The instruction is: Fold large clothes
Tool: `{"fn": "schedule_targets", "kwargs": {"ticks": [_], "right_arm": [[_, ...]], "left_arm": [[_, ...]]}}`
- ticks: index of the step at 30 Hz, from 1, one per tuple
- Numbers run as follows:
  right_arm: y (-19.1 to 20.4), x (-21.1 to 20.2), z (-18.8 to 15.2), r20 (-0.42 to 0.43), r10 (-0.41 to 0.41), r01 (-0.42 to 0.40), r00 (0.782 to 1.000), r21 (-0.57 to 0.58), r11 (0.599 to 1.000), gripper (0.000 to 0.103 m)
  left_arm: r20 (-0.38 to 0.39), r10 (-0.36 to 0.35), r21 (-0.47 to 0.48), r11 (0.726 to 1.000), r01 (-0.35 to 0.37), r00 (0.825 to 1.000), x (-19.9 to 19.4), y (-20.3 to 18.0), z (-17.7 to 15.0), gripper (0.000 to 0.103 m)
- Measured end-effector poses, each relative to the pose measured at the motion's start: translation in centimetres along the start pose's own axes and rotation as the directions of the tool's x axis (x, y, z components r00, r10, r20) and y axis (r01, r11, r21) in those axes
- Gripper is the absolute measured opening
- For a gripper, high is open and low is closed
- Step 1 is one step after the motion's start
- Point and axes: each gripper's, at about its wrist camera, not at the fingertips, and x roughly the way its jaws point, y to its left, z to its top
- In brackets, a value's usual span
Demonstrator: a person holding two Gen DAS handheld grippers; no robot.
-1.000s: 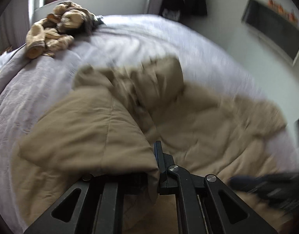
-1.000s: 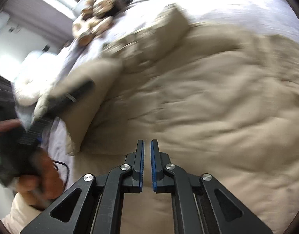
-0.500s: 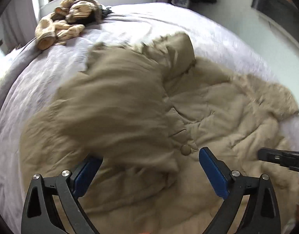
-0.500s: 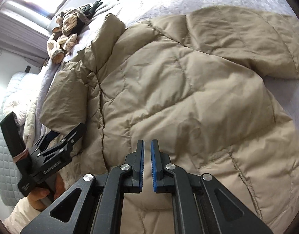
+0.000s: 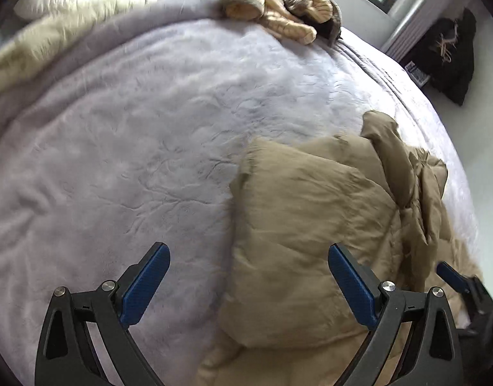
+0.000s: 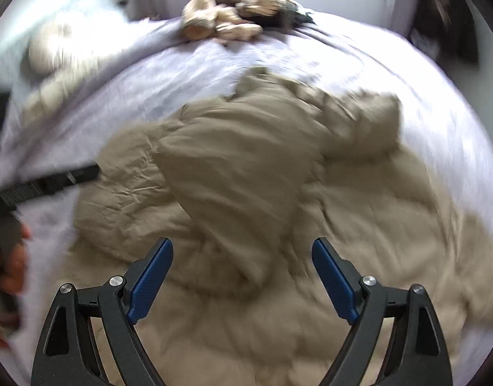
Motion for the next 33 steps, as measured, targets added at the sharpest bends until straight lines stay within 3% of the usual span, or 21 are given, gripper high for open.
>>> {"fn": "schedule_targets", "kwargs": {"ticks": [1, 3, 4, 5, 9, 11, 13, 14, 15, 16, 18, 19, 22, 25, 29, 31, 33], "right_arm": [[0.8, 1.0, 0.5, -0.002, -0.044, 0.044, 0.999, -0.035, 0.998, 0.088], [1.1, 2.3, 1.1, 0.001, -0.118, 0.118, 0.993, -0.048, 0.992, 0.064], [0.2, 2.7, 1.4, 0.003, -0.159, 0.159, 0.987, -0.020, 0.987, 0.025], [-0.8, 2.8, 1.5, 0.001, -0.174, 0.174, 0.985, 0.021, 0.984, 0.011], [-7.9, 1.9, 0.5, -0.015, -0.141, 0.140, 0.990, 0.289, 0.947, 0.007], [-11.5, 2.1, -1.2, -0.044, -0.088, 0.098, 0.995, 0.412, 0.906, 0.007], [-13.5, 2.6, -2.8, -0.071, -0.039, 0.069, 0.997, 0.484, 0.872, 0.007], [-14.5, 3.0, -3.8, -0.082, 0.003, 0.041, 0.997, 0.526, 0.850, 0.007], [-15.1, 3.2, -4.5, -0.077, 0.041, 0.009, 0.996, 0.558, 0.830, 0.007], [-15.5, 3.3, -5.1, -0.069, 0.070, -0.017, 0.995, 0.582, 0.813, 0.007], [-16.0, 3.3, -6.3, -0.046, 0.113, -0.059, 0.993, 0.626, 0.778, 0.007], [-16.4, 3.3, -6.6, -0.039, 0.122, -0.068, 0.992, 0.641, 0.764, 0.007], [-16.4, 3.1, -7.1, -0.026, 0.139, -0.085, 0.990, 0.675, 0.733, 0.007], [-15.3, 3.2, -7.1, -0.007, 0.173, -0.121, 0.985, 0.691, 0.713, 0.007], [-12.5, 4.6, -5.6, 0.007, 0.192, -0.145, 0.981, 0.682, 0.717, 0.008], [-12.2, 5.0, -5.5, 0.002, 0.161, -0.121, 0.987, 0.673, 0.730, 0.008], [-12.6, 5.0, -5.9, 0.008, 0.166, -0.127, 0.986, 0.678, 0.724, 0.008]], "left_arm": [[-0.012, -0.020, -0.010, 1.000, 0.020, 1.000, 0.3, 0.8, 0.0, 0.099], [-0.034, -0.071, -0.033, 0.997, 0.070, 0.997, 1.2, 1.4, 0.5, 0.099], [-0.045, -0.103, -0.044, 0.994, 0.101, 0.994, 1.7, 1.6, 1.0, 0.099], [-0.058, -0.142, -0.065, 0.988, 0.139, 0.988, 2.2, 1.9, 1.5, 0.099], [-0.108, -0.276, -0.164, 0.952, 0.257, 0.955, 5.5, 3.3, 4.1, 0.099], [-0.128, -0.329, -0.218, 0.930, 0.298, 0.935, 7.4, 3.4, 4.9, 0.099], [-0.108, -0.361, -0.240, 0.914, 0.328, 0.926, 8.3, 3.0, 5.4, 0.072], [-0.095, -0.402, -0.228, 0.899, 0.373, 0.911, 8.4, 2.2, 5.5, 0.033], [-0.092, -0.414, -0.200, 0.899, 0.390, 0.906, 8.0, 1.4, 5.6, 0.023], [-0.075, -0.388, -0.151, 0.915, 0.375, 0.918, 7.2, 0.5, 5.6, 0.023], [-0.040, -0.331, 0.038, 0.942, 0.332, 0.943, 4.7, -2.1, 5.4, 0.018], [-0.026, -0.315, 0.111, 0.942, 0.316, 0.949, 3.6, -3.0, 5.4, 0.018], [-0.009, -0.302, 0.214, 0.931, 0.296, 0.953, 2.1, -3.5, 6.2, 0.018], [-0.015, -0.250, 0.222, 0.943, 0.247, 0.968, 3.1, -2.2, 6.9, 0.018], [-0.021, -0.091, 0.189, 0.977, 0.093, 0.996, 5.7, 0.6, 6.5, 0.018], [-0.005, -0.027, 0.127, 0.992, 0.027, 1.000, 6.0, 2.1, 6.5, 0.018], [0.011, -0.008, 0.059, 0.998, 0.007, 1.000, 5.3, 3.3, 6.5, 0.018]]}}
